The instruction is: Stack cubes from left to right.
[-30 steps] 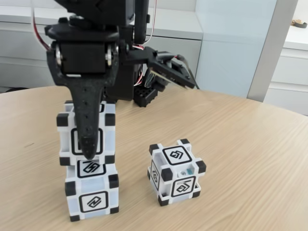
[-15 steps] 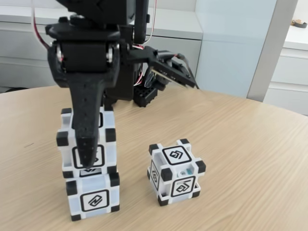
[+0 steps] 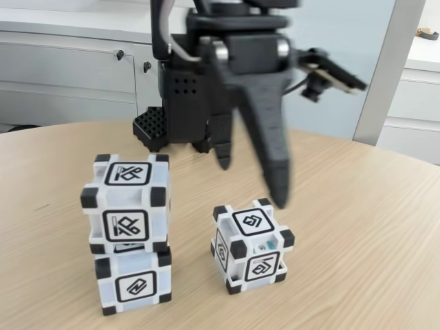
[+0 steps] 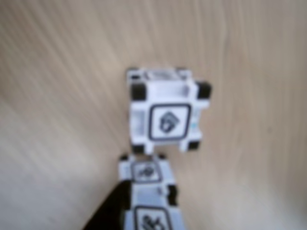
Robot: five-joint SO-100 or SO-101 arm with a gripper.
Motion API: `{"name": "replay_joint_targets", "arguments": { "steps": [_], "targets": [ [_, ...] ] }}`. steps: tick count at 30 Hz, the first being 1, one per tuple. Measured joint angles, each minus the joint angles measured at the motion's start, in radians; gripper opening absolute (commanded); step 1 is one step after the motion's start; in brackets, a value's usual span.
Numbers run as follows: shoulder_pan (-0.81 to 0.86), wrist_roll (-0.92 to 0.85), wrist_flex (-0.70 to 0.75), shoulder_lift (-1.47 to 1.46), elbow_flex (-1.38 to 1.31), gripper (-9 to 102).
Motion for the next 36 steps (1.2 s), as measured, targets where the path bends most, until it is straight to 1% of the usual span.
{"name": "replay_joint_targets", "arguments": {
  "steps": [4, 11, 17, 24, 28, 33, 36],
  "targets": [
    [-0.08, 0.018, 0.0, -0.041, 0.0, 41],
    [-0.087, 0.051, -0.008, -0.247, 0.0, 40],
    [-0.083, 0.06, -0.009, -0.313, -0.002, 34],
    [-0.084, 0.086, -0.021, -0.394, -0.003, 18],
    [-0.081, 0.104, -0.021, -0.394, -0.002, 0],
    [-0.081, 0.13, -0.021, -0.385, -0.002, 0],
    [-0.081, 0.132, -0.021, -0.302, -0.002, 0]
  ]
}}
